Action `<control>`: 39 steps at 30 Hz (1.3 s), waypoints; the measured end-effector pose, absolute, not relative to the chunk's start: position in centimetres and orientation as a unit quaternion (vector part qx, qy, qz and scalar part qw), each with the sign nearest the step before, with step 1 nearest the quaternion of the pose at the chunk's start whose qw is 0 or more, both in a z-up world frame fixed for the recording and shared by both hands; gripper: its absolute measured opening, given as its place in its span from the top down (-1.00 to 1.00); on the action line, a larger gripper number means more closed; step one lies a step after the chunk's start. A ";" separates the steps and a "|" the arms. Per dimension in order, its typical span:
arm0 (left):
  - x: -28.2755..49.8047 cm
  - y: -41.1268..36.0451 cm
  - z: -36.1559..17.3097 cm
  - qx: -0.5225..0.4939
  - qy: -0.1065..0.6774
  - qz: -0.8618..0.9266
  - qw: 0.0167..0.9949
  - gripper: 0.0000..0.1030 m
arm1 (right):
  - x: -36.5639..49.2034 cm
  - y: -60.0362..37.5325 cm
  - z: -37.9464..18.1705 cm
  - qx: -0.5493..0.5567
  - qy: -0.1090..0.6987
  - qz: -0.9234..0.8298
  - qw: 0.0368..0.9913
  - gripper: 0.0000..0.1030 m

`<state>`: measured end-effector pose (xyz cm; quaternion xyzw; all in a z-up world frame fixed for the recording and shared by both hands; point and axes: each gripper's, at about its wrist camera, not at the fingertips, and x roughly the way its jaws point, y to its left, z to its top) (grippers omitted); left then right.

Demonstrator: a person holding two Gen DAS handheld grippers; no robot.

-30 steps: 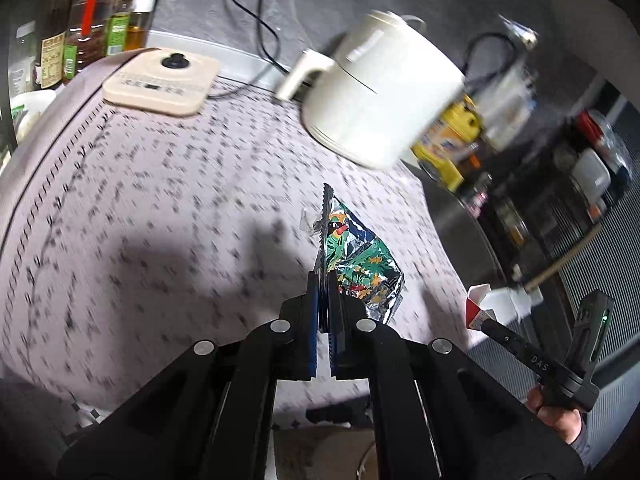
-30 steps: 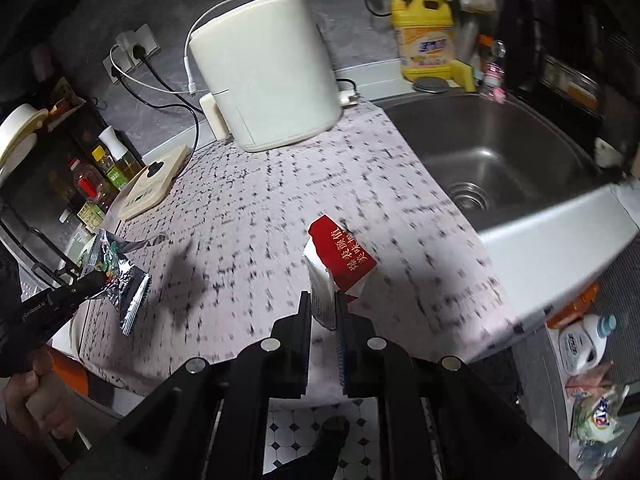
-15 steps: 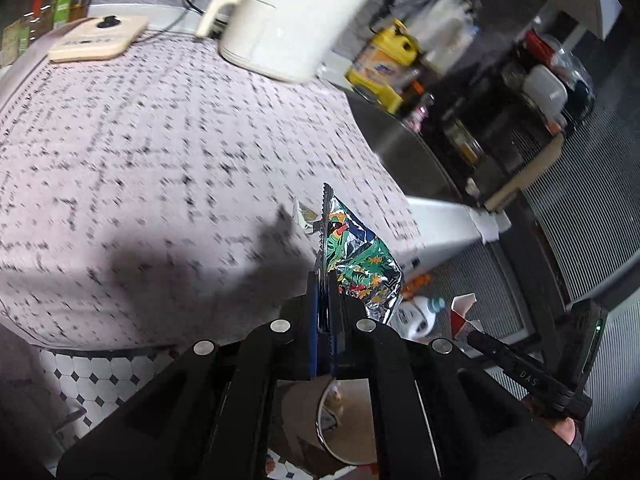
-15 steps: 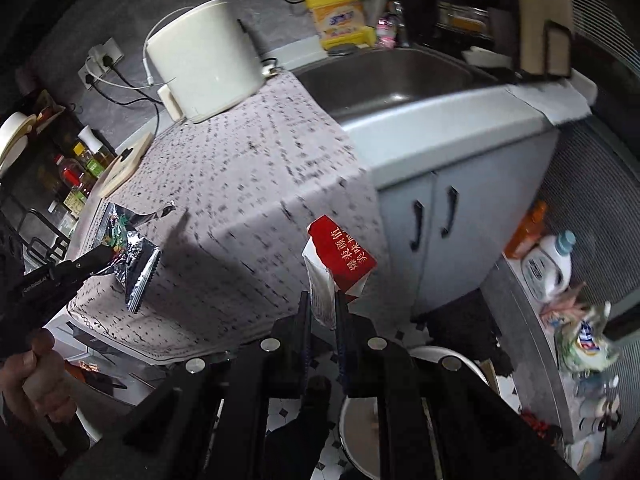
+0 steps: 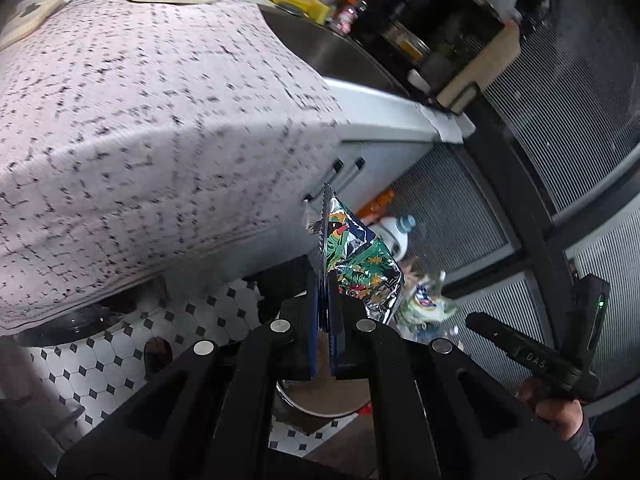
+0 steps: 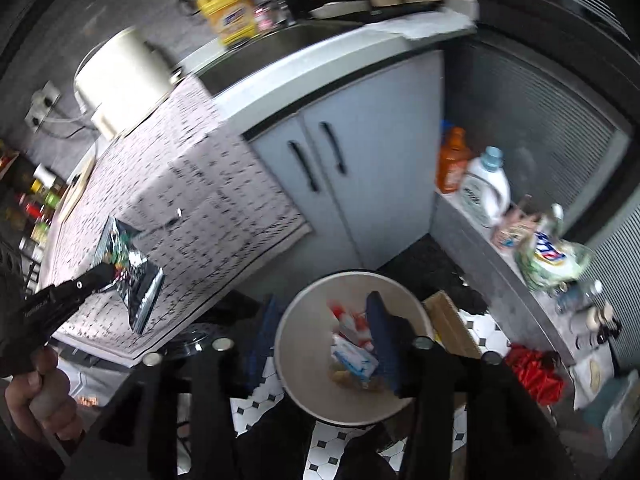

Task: Collect trash
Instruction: 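Carry the snack wrapper and red carton over the bin and release both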

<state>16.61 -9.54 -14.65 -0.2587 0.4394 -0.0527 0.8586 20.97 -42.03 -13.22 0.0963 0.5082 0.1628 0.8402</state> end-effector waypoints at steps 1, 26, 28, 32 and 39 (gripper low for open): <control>16.6 -10.1 -14.8 -0.256 0.443 -0.058 0.857 0.91 | 20.8 -42.8 -13.5 0.099 0.510 0.159 0.840 0.08; 19.7 -21.2 -18.4 -0.202 0.526 -0.166 0.810 -0.50 | 15.6 -53.9 -13.2 0.164 0.484 0.065 0.857 -0.01; 19.6 -20.8 -17.7 -0.199 0.521 -0.159 0.814 -0.56 | 15.7 -54.1 -13.3 0.168 0.484 0.070 0.856 -0.03; 18.9 -20.0 -15.7 -0.201 0.501 -0.138 0.830 -0.73 | 15.8 -54.3 -13.2 0.171 0.482 0.088 0.855 -0.20; 16.1 -17.5 -11.8 -0.212 0.468 -0.088 0.854 -0.86 | 16.4 -53.4 -11.9 0.159 0.481 0.124 0.853 -0.55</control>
